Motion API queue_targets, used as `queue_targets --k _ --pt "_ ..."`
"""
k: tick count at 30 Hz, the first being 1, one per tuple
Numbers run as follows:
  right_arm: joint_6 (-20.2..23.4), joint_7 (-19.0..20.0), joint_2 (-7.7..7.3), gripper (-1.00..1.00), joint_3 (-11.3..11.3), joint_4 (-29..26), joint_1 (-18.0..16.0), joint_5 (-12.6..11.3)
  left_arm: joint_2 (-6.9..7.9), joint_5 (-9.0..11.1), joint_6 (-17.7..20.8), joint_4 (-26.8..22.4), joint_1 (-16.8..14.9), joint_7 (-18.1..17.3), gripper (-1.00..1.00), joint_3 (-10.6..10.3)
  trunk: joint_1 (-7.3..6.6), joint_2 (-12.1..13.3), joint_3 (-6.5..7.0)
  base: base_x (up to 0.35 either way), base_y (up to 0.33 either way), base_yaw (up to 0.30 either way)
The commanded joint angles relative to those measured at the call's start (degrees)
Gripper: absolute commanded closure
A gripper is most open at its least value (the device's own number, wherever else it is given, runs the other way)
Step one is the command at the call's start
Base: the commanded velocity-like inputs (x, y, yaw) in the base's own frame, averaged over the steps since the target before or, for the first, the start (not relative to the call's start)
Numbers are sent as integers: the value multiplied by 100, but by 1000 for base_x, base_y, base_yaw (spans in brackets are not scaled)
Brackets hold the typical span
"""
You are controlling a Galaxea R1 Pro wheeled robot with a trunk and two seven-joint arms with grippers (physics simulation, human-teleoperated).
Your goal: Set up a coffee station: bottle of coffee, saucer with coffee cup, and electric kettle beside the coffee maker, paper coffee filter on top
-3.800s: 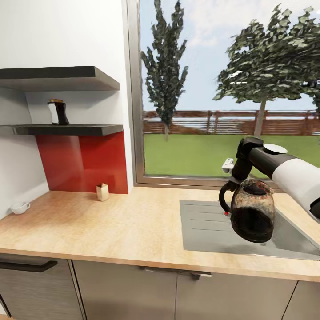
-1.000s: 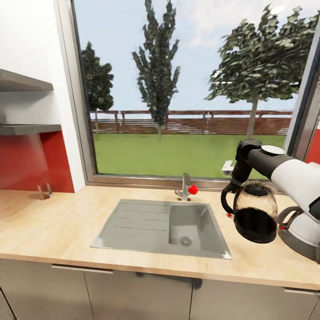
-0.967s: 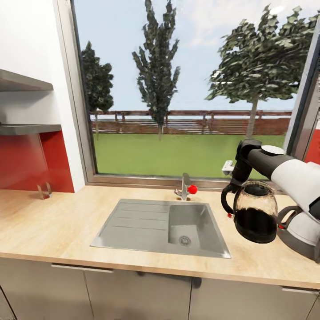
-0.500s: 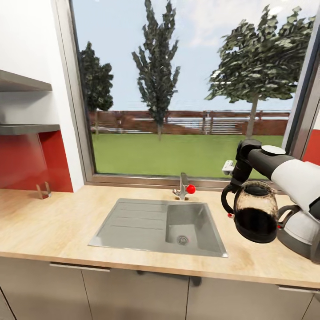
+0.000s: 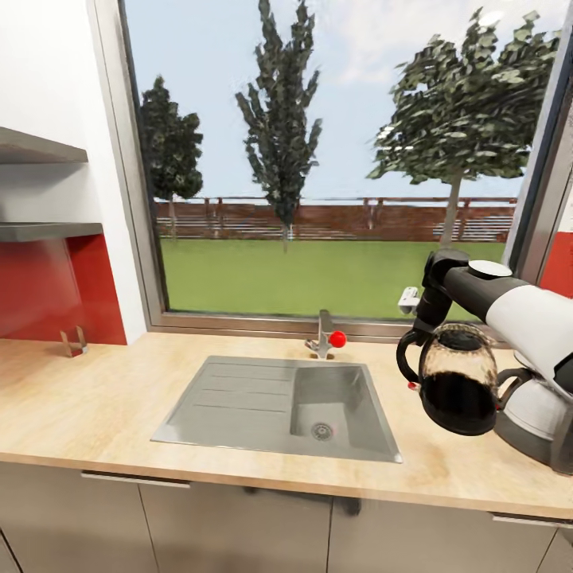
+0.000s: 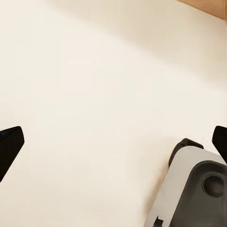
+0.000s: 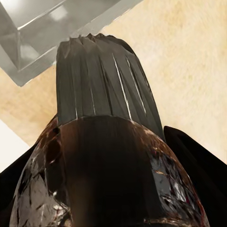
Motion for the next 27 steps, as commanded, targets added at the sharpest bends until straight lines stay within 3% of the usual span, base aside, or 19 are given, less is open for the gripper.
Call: queue_targets --k 1,18,27 --pt "41 28 -6 100 16 -18 -1 26 -10 21 -5 -6 4 -40 -100 43 1 -2 0 0 -252 0" --pt "41 24 -12 100 10 -1 -1 -10 -25 21 -39 -8 4 -40 -100 45 1 -2 0 0 -24 0" --pt "33 19 -52 100 2 17 -1 -49 -25 21 -39 -2 4 -40 -100 45 199 -363 -162 0 0 0"
